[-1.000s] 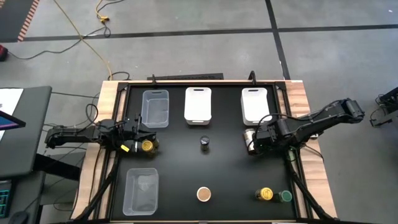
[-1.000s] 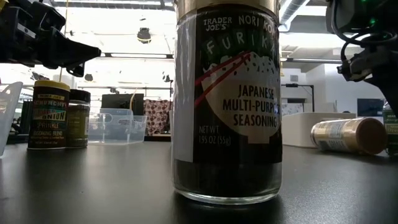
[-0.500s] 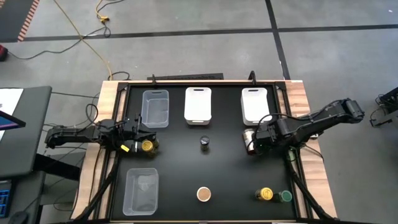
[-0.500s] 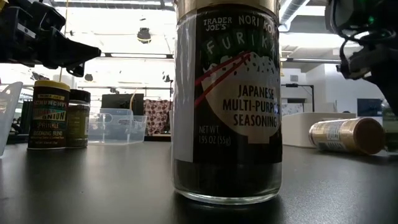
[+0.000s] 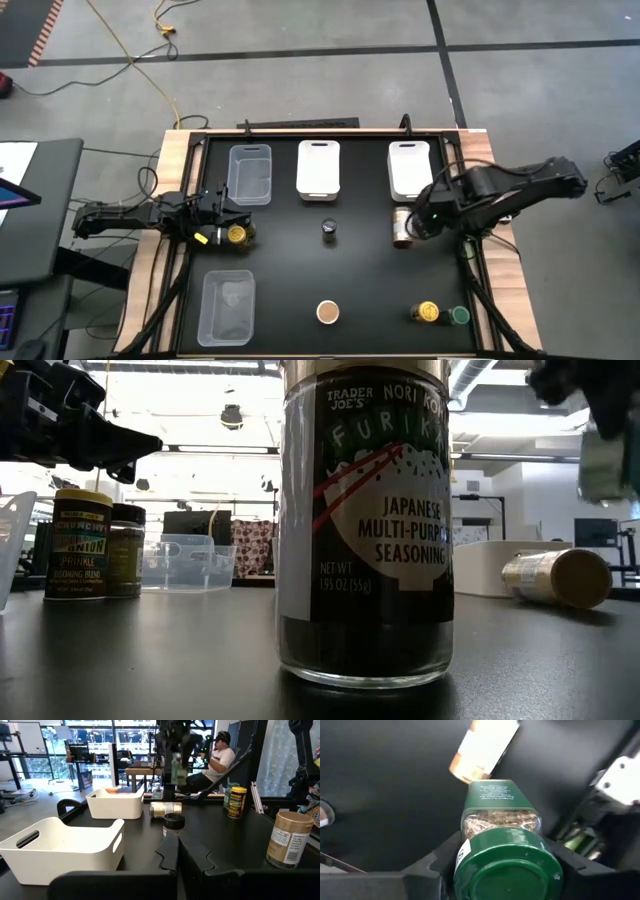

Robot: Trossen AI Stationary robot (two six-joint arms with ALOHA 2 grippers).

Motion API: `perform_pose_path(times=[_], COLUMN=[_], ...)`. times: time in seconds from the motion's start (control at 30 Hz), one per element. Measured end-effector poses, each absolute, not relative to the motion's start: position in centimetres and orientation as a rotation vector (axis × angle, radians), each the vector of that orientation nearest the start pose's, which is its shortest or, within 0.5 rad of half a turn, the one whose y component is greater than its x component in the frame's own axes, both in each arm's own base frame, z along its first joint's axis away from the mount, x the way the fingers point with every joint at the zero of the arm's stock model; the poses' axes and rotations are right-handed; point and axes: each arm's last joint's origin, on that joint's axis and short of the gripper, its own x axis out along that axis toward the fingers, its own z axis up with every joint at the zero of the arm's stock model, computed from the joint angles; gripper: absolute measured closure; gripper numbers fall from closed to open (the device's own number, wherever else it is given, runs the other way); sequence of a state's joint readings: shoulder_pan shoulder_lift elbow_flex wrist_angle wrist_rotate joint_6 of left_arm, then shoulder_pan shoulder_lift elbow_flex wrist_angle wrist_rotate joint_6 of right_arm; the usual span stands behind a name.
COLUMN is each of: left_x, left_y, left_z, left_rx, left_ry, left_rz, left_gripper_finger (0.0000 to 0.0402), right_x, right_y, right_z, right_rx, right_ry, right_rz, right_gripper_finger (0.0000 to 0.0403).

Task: Sort spices by type
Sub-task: Put the top green spice bottle into the right white bin

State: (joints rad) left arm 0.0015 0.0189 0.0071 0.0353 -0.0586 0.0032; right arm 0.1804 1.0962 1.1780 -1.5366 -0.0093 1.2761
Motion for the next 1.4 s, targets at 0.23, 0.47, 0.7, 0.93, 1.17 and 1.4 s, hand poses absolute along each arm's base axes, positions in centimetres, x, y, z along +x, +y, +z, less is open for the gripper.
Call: perform_pose_path(times=[0.23,0.47,0.7,0.93,1.17,1.4], left_x=[9.8,9.8,9.8,9.8,9.8,9.8], left_y=[0.2,0.2,0.2,0.2,0.2,0.2], left_z=[16.8,16.8,16.8,16.8,16.8,16.8], left_rx=[0.003,0.003,0.003,0.003,0.003,0.003], left_ry=[-0.024,-0.023,-0.023,-0.023,-0.024,-0.024], left_rz=[0.060,0.060,0.060,0.060,0.060,0.060], left_gripper_finger=[0.0401,0.0401,0.0401,0.0401,0.0401,0.0401], right_x=[13.9,13.0,12.8,13.2,15.9,18.7], right_y=[-0.9,-6.3,-12.0,-17.0,-18.4,-18.5], right_z=[35.3,35.3,34.2,31.7,29.7,28.0], right_rx=[0.821,0.663,0.555,0.452,0.248,-0.003], right_ry=[1.169,1.191,1.229,1.346,1.410,1.517], right_rz=[-0.749,-0.766,-0.643,-0.528,-0.315,-0.181], right_gripper_finger=[0.0179,0.0179,0.0179,0.0179,0.0179,0.0178])
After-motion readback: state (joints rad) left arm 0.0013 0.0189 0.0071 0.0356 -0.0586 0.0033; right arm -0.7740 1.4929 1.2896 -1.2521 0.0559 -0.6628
